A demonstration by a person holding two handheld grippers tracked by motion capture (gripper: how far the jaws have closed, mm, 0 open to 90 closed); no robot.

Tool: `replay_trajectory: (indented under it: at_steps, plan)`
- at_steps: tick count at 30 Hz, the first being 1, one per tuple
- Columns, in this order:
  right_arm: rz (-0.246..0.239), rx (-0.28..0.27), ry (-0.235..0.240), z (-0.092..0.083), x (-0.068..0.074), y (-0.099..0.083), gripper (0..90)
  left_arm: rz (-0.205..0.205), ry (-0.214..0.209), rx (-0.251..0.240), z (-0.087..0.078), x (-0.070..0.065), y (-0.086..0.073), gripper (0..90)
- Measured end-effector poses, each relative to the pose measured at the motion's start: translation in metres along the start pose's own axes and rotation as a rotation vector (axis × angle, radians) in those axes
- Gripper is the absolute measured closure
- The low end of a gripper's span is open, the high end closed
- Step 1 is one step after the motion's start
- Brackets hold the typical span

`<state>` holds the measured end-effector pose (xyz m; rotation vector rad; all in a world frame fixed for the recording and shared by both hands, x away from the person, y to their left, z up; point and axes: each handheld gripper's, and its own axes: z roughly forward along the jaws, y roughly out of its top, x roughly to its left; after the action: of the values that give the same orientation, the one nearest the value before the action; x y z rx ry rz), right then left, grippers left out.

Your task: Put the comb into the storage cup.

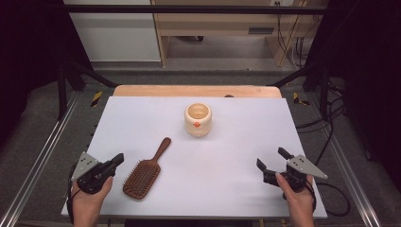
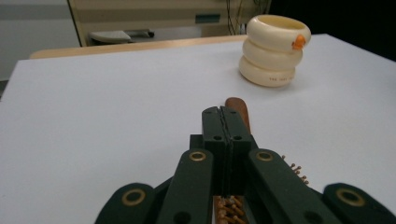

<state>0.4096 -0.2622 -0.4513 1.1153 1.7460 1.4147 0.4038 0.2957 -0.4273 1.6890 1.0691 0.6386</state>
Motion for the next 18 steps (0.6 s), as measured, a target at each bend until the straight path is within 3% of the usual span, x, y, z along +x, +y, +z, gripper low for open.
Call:
replay_trajectory:
  at_steps: [1, 6, 8, 12, 14, 18]
  plan:
    - [-0.008, -0.001, 0.004, 0.000, 0.001, 0.000, 7.9, -0.011, -0.026, 0.025, 0.005, -0.001, 0.001, 89.6]
    - [-0.020, -0.003, 0.017, 0.001, 0.004, 0.001, 7.9, 0.014, -0.056, 0.115, 0.027, -0.003, 0.007, 89.6]
    - [-0.008, -0.010, 0.021, 0.002, 0.003, 0.002, 7.9, 0.005, -0.085, 0.155, 0.038, -0.003, 0.012, 89.6]
    - [-0.015, -0.003, 0.022, 0.004, 0.003, 0.001, 7.9, 0.038, -0.095, 0.239, 0.062, -0.007, 0.021, 89.6]
    - [-0.006, -0.010, 0.023, 0.002, 0.004, 0.001, 7.9, 0.006, -0.120, 0.272, 0.072, -0.009, 0.025, 89.7]
    - [-0.002, -0.017, 0.024, -0.001, 0.002, 0.001, 7.9, 0.017, -0.112, 0.312, 0.087, -0.016, 0.037, 89.6]
